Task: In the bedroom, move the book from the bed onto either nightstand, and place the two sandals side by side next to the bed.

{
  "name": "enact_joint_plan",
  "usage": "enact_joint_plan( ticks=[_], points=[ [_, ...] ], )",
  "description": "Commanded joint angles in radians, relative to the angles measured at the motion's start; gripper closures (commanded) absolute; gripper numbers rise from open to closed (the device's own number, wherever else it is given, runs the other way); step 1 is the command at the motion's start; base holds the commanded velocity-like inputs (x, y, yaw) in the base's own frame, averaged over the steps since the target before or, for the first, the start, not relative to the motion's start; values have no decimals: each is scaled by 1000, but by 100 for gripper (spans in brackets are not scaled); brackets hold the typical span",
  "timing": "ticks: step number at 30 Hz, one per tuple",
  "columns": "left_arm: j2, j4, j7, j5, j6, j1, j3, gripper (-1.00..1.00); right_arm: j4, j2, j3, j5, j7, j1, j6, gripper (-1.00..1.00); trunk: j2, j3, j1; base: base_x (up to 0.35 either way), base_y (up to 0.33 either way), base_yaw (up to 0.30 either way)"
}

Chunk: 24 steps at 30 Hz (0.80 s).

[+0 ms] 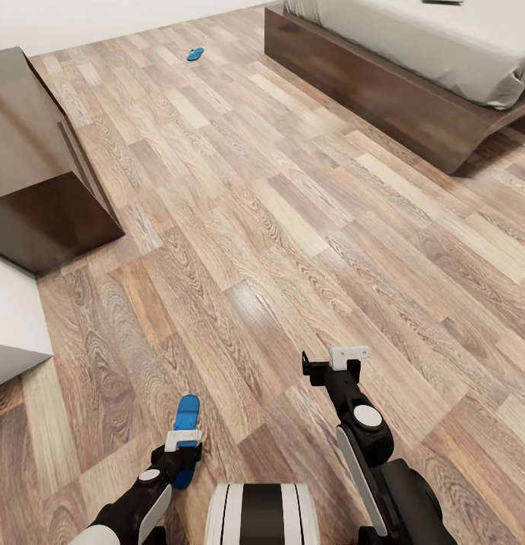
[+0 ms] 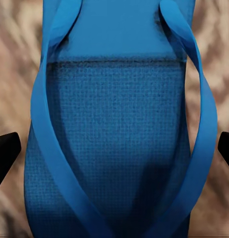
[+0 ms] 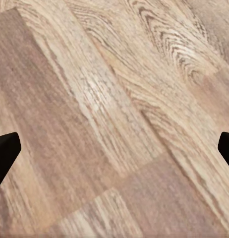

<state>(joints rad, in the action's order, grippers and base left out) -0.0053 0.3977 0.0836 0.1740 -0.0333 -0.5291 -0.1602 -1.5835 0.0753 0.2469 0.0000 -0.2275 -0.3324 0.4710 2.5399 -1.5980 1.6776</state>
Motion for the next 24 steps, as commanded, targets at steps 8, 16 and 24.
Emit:
enact_joint_plan(
  ticks=[8, 16, 24],
  points=[
    [1, 0, 8, 10, -3, -1, -9, -100, -1, 0, 2, 0, -6, -1, 6, -100, 0, -1, 0, 0, 0, 0],
    [1, 0, 7, 10, -3, 0, -9, -100, -1, 0, 2, 0, -6, -1, 6, -100, 0, -1, 0, 0, 0, 0],
    [1, 0, 7, 10, -3, -1, -9, -100, -1, 0, 2, 0, -6, -1, 6, -100, 0, -1, 0, 0, 0, 0]
  ],
)
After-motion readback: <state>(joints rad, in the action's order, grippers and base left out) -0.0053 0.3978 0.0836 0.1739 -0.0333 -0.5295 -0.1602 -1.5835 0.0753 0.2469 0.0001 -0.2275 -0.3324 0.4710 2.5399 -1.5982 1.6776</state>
